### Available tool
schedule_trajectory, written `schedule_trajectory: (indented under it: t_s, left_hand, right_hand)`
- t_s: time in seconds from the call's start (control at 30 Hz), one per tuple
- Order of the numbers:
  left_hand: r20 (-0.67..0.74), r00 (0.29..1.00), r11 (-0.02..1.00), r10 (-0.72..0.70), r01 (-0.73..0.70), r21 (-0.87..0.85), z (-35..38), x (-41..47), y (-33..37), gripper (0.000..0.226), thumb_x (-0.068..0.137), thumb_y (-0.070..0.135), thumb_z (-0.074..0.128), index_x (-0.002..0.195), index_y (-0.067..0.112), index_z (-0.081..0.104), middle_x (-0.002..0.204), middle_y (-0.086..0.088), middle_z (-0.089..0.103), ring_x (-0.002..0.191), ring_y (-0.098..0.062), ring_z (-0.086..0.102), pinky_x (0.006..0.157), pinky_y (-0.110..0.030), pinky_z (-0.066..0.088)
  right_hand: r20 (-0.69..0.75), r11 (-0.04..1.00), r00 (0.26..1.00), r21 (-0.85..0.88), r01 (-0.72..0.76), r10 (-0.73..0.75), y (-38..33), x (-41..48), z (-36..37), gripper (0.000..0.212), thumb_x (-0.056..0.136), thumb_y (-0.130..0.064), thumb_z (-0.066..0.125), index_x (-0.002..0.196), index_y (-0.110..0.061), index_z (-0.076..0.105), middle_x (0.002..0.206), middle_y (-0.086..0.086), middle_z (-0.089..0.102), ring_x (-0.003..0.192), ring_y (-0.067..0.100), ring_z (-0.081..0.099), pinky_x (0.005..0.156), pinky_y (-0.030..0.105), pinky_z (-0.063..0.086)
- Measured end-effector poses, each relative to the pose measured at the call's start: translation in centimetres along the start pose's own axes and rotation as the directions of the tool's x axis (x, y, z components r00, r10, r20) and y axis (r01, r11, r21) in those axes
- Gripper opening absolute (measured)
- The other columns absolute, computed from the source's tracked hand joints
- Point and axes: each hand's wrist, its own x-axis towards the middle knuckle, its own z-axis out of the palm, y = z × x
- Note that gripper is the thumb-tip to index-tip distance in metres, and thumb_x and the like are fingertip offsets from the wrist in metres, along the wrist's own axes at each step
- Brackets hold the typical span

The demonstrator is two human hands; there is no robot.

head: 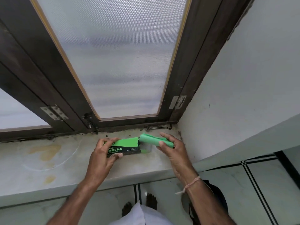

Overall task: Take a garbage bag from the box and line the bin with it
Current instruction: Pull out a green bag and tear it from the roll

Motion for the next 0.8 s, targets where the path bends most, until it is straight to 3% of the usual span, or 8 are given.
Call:
schedule_trajectory:
  t_s: [0.1,0.17,0.27,0.37,0.47,0.57,0.7,0.8]
  left_hand:
    - [-0.056,0.997,0.969,0.056,-0.041,0.245,0.3,0.1,-0.2,0.067,0.076,0.058,0.072,0.138,0.032,0.064,0.134,-0.003,0.054,0.129,-0.031,0.053,0.104,-0.052,0.046]
    - [-0.164,0.977,0.929,0.137,-0.069,0.365,0.5,-0.2,1.7,0.072,0.073,0.059,0.078,0.138,0.031,0.062,0.142,-0.005,0.052,0.137,-0.031,0.044,0.105,-0.049,0.037]
    - [-0.126,0.991,0.971,-0.051,0.020,-0.240,1.2,-0.8,7.7,0.068,0.081,0.073,0.063,0.130,0.025,0.061,0.123,0.004,0.064,0.113,-0.015,0.063,0.091,-0.035,0.052]
    - [0.120,0.960,0.632,-0.253,0.257,-0.731,2.3,-0.3,11.0,0.050,0.089,0.060,0.065,0.122,0.022,0.066,0.111,-0.002,0.077,0.105,-0.022,0.075,0.088,-0.048,0.063]
    - [0.192,0.947,0.485,-0.258,0.298,-0.822,2.3,0.1,10.9,0.031,0.095,0.036,0.068,0.118,0.016,0.073,0.111,-0.014,0.078,0.109,-0.035,0.073,0.094,-0.054,0.060]
    - [0.310,0.918,0.335,-0.247,0.381,-0.862,2.0,0.2,10.2,0.031,0.102,0.027,0.058,0.125,0.010,0.070,0.115,-0.023,0.075,0.100,-0.027,0.073,0.078,-0.034,0.063]
    - [0.401,0.859,0.117,-0.318,0.456,-0.883,2.3,-0.4,9.9,0.036,0.105,0.032,0.050,0.123,0.005,0.068,0.108,-0.018,0.074,0.087,-0.019,0.074,0.070,-0.034,0.064]
    - [0.433,0.835,0.090,-0.338,0.487,-0.869,2.3,-0.5,9.6,0.049,0.097,0.042,0.059,0.127,0.004,0.068,0.118,-0.019,0.076,0.103,-0.028,0.076,0.083,-0.042,0.064]
  right_hand:
    - [-0.080,0.993,0.997,0.117,0.024,-0.015,-0.5,-0.4,-0.5,0.024,0.092,-0.003,0.070,0.113,-0.010,0.078,0.123,0.005,0.071,0.118,0.025,0.070,0.089,0.029,0.061]
    - [-0.071,0.981,0.997,0.189,0.041,-0.028,-0.9,-0.9,0.4,0.021,0.086,-0.011,0.075,0.106,-0.013,0.080,0.120,0.009,0.074,0.118,0.026,0.070,0.089,0.029,0.060]
    - [-0.009,0.978,0.999,0.204,0.035,-0.034,-1.0,-2.0,3.1,0.020,0.087,-0.011,0.076,0.106,-0.013,0.080,0.118,0.013,0.077,0.112,0.024,0.072,0.090,0.031,0.059]
    - [0.034,0.986,0.999,0.168,-0.001,-0.004,-0.9,-2.9,5.3,0.022,0.087,-0.012,0.079,0.109,-0.007,0.076,0.114,0.021,0.076,0.102,0.025,0.072,0.096,0.041,0.059]
    - [0.044,0.996,0.999,0.082,-0.016,0.013,-1.6,-3.3,6.0,0.026,0.082,-0.020,0.084,0.104,-0.007,0.076,0.103,0.015,0.078,0.092,0.018,0.068,0.086,0.035,0.058]
    - [0.080,0.997,0.996,0.066,-0.050,0.045,-2.0,-3.3,6.0,0.019,0.081,-0.020,0.083,0.093,-0.006,0.077,0.092,0.010,0.078,0.086,0.015,0.068,0.081,0.030,0.056]
    - [0.053,0.981,0.984,0.091,-0.173,0.169,-2.1,-3.0,6.0,0.015,0.084,-0.023,0.079,0.084,-0.010,0.073,0.086,0.008,0.074,0.087,0.020,0.064,0.086,0.039,0.052]
    - [-0.007,0.958,0.966,0.132,-0.256,0.259,-2.4,-2.6,5.8,0.013,0.099,-0.016,0.066,0.087,-0.012,0.065,0.084,0.006,0.073,0.079,0.018,0.065,0.075,0.035,0.053]
